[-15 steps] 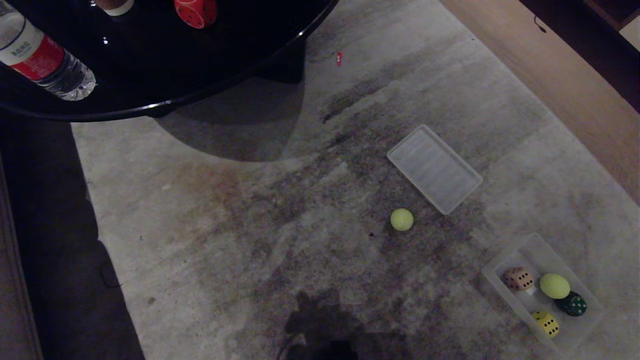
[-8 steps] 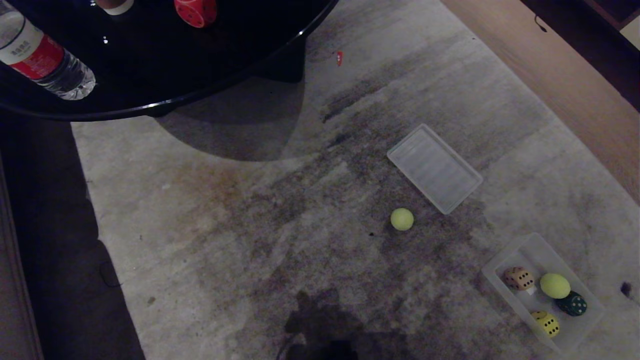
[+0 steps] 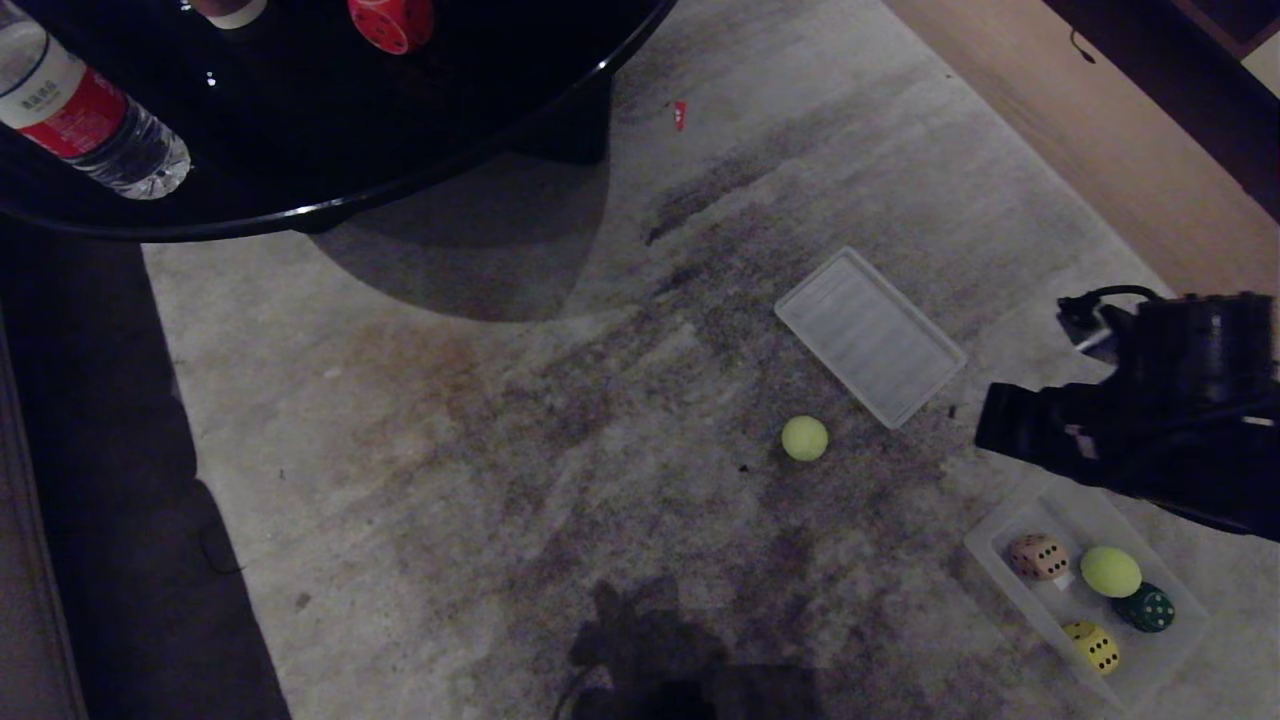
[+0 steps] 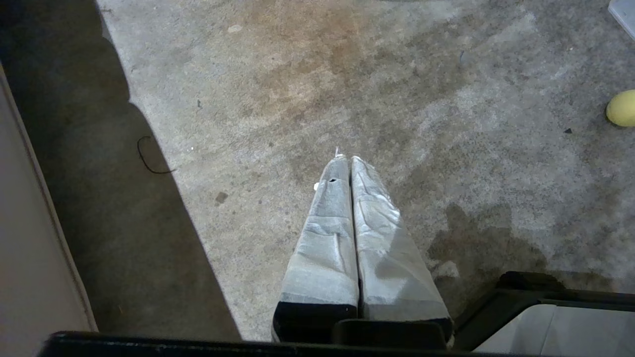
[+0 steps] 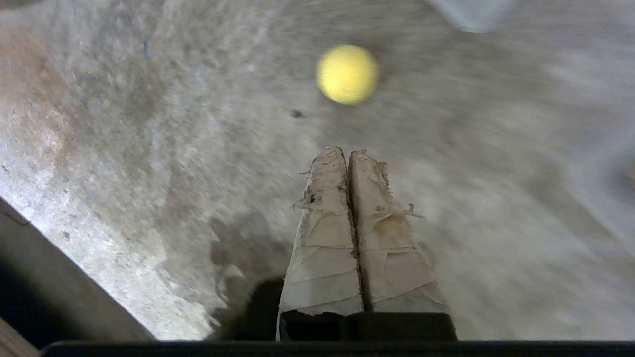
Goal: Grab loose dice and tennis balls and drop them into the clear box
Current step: Pick up the ball on the floor
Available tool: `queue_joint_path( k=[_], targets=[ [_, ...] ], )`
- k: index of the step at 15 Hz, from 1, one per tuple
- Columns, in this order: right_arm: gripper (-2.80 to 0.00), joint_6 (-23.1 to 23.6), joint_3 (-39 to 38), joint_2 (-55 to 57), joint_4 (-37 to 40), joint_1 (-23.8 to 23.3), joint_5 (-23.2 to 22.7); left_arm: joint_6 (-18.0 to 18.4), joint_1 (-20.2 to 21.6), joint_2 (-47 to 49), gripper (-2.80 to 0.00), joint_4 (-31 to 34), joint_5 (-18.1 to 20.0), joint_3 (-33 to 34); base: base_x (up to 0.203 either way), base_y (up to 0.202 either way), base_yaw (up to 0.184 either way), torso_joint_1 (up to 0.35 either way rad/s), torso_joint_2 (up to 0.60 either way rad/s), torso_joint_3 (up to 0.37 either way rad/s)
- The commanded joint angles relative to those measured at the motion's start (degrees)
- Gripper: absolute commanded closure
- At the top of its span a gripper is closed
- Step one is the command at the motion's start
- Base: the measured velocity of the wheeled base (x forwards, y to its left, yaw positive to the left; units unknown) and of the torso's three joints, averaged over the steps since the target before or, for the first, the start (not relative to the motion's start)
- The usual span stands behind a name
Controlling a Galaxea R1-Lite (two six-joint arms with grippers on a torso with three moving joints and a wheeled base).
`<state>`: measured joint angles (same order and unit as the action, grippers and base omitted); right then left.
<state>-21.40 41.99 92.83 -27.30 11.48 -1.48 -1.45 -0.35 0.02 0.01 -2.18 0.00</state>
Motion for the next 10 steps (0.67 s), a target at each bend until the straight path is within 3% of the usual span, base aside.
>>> queue_joint_path(
  k=[1,3,4,5,7,10],
  targets=[
    [0.00,-0.7,8.0,15.6,-0.8,2.9,0.0,0.0,0.0,0.1,0.00,0.0,0.0,0.1,0.000,0.000,0.000,0.000,0.00,0.000],
    [0.00,-1.0,14.2,22.1,-1.1,4.7,0.1,0.0,0.0,0.1,0.00,0.0,0.0,0.1,0.000,0.000,0.000,0.000,0.00,0.000],
    [-2.80,-0.9,16.1,24.5,-1.2,5.5,0.2,0.0,0.0,0.1,0.00,0.0,0.0,0.1,0.000,0.000,0.000,0.000,0.00,0.000],
    [-2.80,0.2,17.0,26.0,-1.2,5.9,0.3,0.0,0.0,0.1,0.00,0.0,0.0,0.1,0.000,0.000,0.000,0.000,0.00,0.000],
    [-2.80,7.0,17.5,28.6,-1.1,6.0,1.7,0.0,0.0,0.1,0.00,0.0,0.0,0.1,0.000,0.000,0.000,0.000,0.00,0.000],
    [-2.80,14.8,19.8,33.5,-1.1,5.1,8.9,0.0,0.0,0.1,0.00,0.0,0.0,0.1,0.000,0.000,0.000,0.000,0.00,0.000]
  ],
)
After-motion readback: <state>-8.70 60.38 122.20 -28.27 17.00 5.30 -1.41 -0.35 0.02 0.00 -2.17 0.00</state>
